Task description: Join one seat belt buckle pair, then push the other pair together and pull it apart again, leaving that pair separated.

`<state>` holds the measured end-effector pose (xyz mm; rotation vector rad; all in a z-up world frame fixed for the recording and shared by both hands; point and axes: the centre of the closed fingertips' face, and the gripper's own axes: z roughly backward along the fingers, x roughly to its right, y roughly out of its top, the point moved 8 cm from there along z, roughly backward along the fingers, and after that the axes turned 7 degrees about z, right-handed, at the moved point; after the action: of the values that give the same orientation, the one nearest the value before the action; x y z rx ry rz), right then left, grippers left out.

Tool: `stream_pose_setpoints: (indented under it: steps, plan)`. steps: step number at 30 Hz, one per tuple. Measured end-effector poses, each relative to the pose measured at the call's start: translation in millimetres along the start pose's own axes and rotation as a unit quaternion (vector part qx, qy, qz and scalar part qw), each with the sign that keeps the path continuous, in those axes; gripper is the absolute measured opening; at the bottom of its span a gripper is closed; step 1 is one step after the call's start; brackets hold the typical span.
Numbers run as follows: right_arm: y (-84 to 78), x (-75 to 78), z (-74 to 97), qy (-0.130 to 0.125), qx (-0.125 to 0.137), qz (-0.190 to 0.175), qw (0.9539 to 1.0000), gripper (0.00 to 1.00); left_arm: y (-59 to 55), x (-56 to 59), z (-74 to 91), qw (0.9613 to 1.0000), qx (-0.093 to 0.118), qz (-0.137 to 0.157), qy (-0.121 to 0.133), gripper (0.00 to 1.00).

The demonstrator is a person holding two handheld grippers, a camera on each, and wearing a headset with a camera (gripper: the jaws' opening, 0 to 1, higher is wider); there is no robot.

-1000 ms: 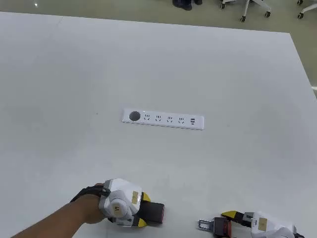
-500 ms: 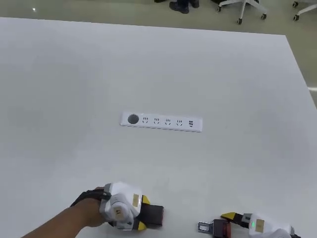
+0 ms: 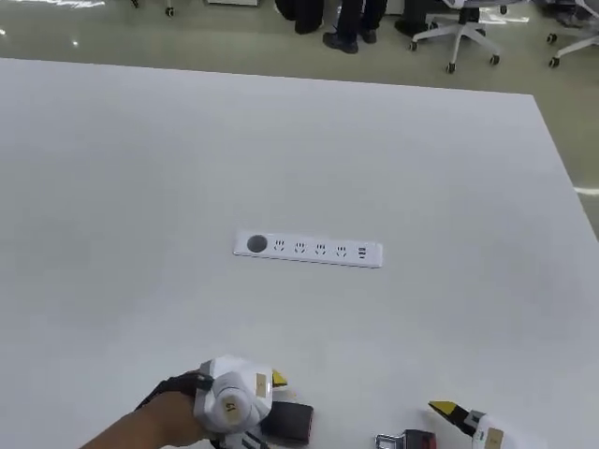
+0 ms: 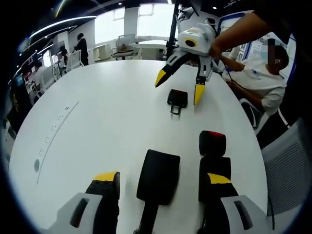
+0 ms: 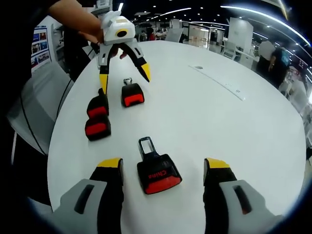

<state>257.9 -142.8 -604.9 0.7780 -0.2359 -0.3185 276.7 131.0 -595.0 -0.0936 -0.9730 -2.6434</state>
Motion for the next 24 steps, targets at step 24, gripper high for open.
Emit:
stream_pose_setpoints:
  steps: [24]
  plan:
    - [45.1, -33.5, 36.2, -0.174, 0.075, -0.107, 0.9762, 0.83, -13.6, 34.0, 64.7, 0.9776, 0.092, 0.151, 0.114, 0.93]
